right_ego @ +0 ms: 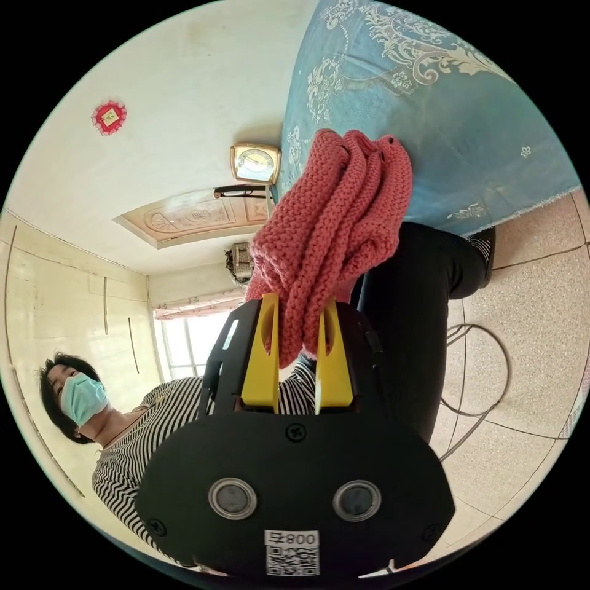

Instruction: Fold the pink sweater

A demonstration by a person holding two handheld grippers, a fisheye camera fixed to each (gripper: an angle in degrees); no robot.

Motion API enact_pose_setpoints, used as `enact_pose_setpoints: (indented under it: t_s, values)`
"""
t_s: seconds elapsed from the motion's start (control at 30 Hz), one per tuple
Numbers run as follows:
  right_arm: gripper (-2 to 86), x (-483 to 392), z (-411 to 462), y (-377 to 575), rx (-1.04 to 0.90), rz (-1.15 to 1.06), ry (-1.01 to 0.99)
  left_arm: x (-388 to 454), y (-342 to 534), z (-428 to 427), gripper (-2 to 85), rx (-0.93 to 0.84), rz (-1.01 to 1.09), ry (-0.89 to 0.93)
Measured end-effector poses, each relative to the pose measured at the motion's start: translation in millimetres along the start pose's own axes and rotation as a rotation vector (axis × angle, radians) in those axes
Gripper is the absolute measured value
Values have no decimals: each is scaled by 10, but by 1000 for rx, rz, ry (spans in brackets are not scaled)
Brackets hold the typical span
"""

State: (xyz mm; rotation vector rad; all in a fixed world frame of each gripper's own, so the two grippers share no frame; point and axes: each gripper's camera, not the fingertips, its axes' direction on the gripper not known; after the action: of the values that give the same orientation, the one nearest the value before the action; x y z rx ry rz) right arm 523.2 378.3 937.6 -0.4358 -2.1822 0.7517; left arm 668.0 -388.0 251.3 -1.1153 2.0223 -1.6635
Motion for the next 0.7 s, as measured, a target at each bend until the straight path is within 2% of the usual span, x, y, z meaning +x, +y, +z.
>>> enact_pose_setpoints:
  t_s: [0.33,0.7]
  values:
    - [93,19,-661,1265,67,-18,-64,-16,-207,925,191,-64,21,-29]
    - [90,-294,-1763,1767,84,20,-129,134,-1510,2208,191,-160,35,-84]
